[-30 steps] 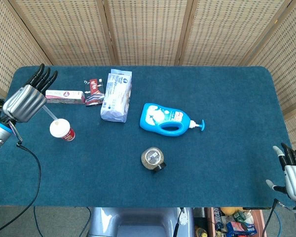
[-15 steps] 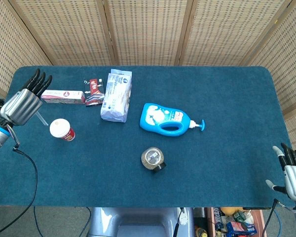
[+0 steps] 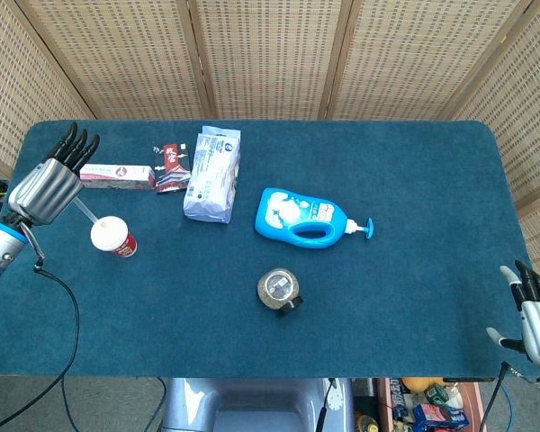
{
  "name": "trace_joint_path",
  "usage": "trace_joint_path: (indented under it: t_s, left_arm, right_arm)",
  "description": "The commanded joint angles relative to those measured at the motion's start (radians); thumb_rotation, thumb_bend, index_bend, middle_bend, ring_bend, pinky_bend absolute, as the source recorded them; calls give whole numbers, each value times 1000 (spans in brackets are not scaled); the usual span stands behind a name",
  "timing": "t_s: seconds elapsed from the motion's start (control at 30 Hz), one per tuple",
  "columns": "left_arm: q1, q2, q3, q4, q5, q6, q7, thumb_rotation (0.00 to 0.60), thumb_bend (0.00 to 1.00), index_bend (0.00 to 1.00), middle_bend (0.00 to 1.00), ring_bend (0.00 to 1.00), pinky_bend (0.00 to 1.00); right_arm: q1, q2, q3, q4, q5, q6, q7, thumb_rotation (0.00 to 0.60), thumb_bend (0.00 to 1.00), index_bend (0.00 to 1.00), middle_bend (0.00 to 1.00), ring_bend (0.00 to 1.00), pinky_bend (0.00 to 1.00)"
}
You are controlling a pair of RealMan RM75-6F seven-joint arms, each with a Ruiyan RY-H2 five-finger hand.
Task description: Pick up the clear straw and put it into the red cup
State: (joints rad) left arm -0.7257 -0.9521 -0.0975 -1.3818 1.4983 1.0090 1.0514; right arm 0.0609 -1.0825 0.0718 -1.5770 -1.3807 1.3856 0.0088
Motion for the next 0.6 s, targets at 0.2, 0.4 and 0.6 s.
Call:
trace_joint_path:
  t_s: [0.2,0.4,0.6]
  left_arm:
    - [-11,-25,5,20,4,-16,-4,600,460,602,0,0,0]
    - [-18,-41,4,33,4,-18,-9,600,460,603,0,0,0]
    - [-20,-48,7,41,5,-20,-7,600,460,603,0,0,0]
  right_arm:
    - [1,-1,1,0,4,-1,-3,600,0,0,0,0,0]
    - [1,-1,2,2,7,-4,-1,600,0,0,0,0,0]
    - [2,-1,2,4,8,-7,3,600,0,0,0,0,0]
